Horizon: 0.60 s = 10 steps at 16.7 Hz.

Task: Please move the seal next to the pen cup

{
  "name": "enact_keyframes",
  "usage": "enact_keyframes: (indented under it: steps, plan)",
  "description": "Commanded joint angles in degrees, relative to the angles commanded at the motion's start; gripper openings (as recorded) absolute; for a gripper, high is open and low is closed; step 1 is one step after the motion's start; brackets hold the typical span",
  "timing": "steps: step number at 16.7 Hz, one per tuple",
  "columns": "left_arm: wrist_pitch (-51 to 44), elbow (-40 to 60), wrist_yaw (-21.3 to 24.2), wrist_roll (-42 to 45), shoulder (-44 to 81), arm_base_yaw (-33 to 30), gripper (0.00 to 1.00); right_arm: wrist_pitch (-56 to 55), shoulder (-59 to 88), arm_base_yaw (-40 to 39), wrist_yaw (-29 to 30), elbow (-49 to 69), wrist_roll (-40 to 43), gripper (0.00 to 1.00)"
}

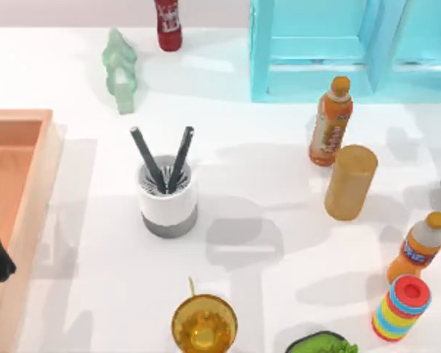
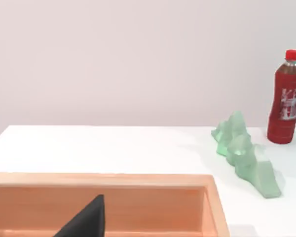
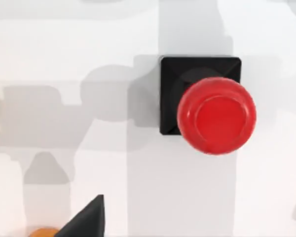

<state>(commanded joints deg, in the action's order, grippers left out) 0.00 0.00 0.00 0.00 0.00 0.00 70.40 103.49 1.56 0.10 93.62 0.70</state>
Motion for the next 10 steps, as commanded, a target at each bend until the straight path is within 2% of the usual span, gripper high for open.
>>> enact_keyframes:
  steps: [4, 10]
  plan:
    - [0.00, 0.00, 0.00, 0.00, 0.00, 0.00, 1.00, 7.17, 10.47, 0.16, 0.01, 9.36, 0.07, 1.00]
    - [0.00, 0.00, 0.00, 0.00, 0.00, 0.00, 1.00, 8.24, 12.03, -0.13, 0.01, 10.61, 0.08, 1.00]
